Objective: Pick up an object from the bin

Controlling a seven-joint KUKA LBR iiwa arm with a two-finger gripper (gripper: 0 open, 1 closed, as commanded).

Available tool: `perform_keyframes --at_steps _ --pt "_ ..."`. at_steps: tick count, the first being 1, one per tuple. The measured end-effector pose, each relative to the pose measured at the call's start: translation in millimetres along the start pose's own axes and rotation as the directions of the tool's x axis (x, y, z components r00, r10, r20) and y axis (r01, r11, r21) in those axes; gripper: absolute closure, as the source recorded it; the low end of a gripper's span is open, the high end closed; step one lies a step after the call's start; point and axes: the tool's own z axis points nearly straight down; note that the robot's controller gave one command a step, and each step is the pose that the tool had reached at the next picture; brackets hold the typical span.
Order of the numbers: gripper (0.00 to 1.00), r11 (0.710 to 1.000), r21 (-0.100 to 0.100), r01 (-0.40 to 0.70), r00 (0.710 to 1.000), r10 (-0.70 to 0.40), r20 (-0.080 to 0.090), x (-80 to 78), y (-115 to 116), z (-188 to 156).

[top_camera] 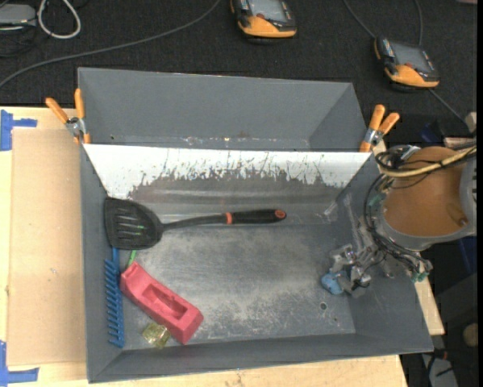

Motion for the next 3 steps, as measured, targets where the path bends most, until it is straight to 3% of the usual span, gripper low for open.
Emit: perform_keyframes --at_steps 2,3 --pt "1.0 1.0 -0.001 0.001 1.0 -0.001 0.0 -0.1 1.1 -5.6" --pt "1.0 1.0 -0.004 0.0 1.0 0.0 -0.003 0.6 2.7 -35.1"
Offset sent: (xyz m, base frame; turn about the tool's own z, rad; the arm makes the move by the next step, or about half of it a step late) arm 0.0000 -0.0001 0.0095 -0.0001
